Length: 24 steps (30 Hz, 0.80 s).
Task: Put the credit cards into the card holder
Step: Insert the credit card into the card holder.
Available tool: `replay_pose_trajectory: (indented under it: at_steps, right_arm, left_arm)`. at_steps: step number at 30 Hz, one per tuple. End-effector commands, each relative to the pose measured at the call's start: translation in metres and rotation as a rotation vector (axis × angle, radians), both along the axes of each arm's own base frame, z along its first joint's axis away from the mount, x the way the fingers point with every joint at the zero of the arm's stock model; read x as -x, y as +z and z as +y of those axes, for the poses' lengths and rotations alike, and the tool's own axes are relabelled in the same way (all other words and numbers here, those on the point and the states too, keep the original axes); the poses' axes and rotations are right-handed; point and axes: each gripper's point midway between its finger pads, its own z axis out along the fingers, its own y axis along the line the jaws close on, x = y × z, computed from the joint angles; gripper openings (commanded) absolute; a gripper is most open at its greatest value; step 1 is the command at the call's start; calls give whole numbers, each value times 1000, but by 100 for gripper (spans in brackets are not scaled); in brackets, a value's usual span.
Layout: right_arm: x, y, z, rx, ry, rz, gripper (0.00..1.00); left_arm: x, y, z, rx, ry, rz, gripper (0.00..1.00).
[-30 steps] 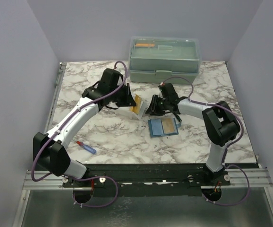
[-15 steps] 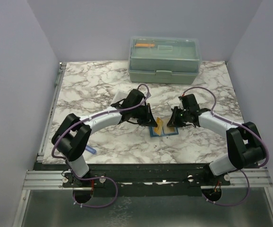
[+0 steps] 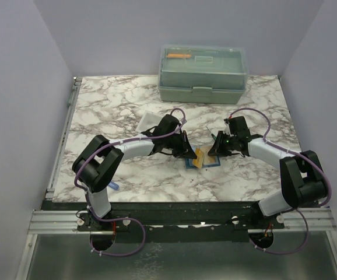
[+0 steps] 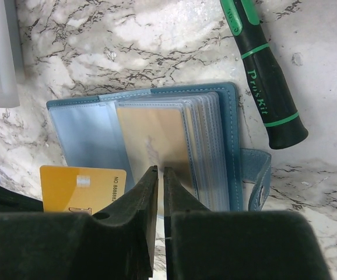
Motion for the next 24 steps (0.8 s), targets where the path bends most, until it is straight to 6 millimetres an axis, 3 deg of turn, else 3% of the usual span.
replay_pose_trajectory:
  at_steps: [1,9,24]
  right_arm:
    - [13,-22,-10,45,-6,65,12]
    - [15,-24,-10,44,-3,71,12]
    - [16,-22,-9,32,-2,76,12]
  left_arm:
    - [1,-5,0,5,24,15,0]
    - [-2,-2,8,-2,62,6,0]
    - [-1,-19,7,-11,43,35,0]
